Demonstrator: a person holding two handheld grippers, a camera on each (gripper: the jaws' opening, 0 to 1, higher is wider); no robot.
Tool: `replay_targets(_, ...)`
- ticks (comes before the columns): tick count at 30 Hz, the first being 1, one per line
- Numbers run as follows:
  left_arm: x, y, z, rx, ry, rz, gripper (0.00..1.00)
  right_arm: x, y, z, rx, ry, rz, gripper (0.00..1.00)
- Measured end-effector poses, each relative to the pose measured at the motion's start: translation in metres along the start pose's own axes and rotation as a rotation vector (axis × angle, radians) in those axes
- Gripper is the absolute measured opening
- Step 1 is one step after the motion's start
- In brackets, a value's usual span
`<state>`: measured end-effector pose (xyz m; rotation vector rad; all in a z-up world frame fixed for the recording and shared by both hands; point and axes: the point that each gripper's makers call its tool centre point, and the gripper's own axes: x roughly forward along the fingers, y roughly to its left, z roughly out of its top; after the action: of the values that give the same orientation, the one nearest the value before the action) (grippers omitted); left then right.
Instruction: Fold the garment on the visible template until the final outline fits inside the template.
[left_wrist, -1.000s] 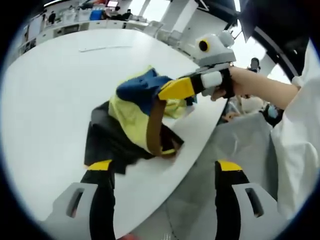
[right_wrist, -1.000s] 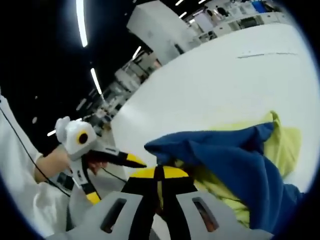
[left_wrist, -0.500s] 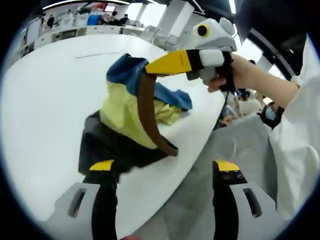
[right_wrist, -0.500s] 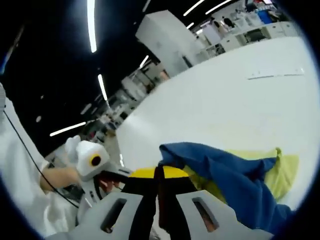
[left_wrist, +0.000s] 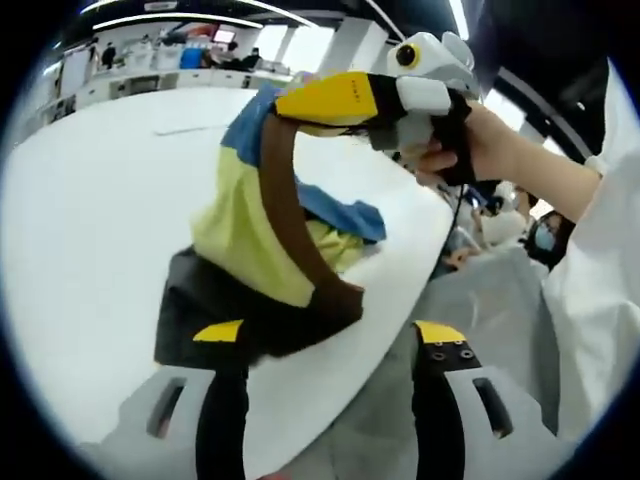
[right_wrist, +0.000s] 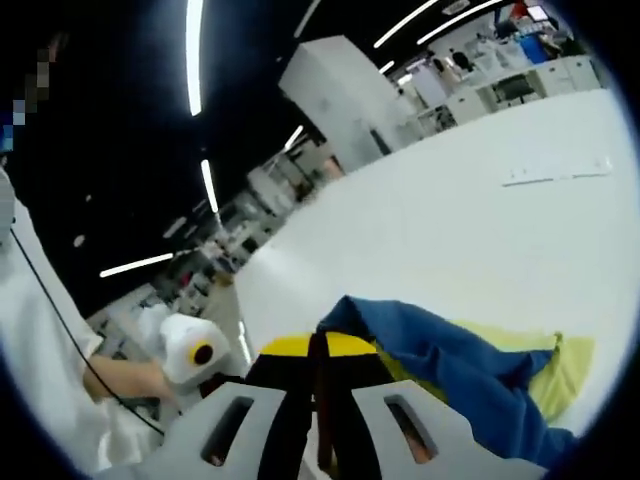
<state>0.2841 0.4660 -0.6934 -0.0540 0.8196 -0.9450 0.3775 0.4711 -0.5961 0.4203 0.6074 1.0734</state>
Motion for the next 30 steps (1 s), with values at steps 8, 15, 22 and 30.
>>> replay_targets(8, 0.002, -0.001, 0.008, -0.040, -0.043, 0.005, 0.57, 0.002, 0.005, 0.009, -0.001, -0.022, 0.002, 0.03)
replay_targets(15, 0.006, 0.001, 0.012, -0.052, -0.057, 0.038, 0.54, 0.005, 0.012, 0.021, -0.016, -0.042, 0.007, 0.03)
replay_targets(22, 0.012, -0.002, 0.016, -0.075, -0.079, 0.049, 0.46, 0.006, 0.013, 0.026, -0.020, -0.051, 0.011, 0.03)
replay_targets(30, 0.020, -0.003, 0.017, -0.019, -0.079, 0.066, 0.30, 0.004, 0.015, 0.030, -0.021, -0.064, 0.012, 0.03)
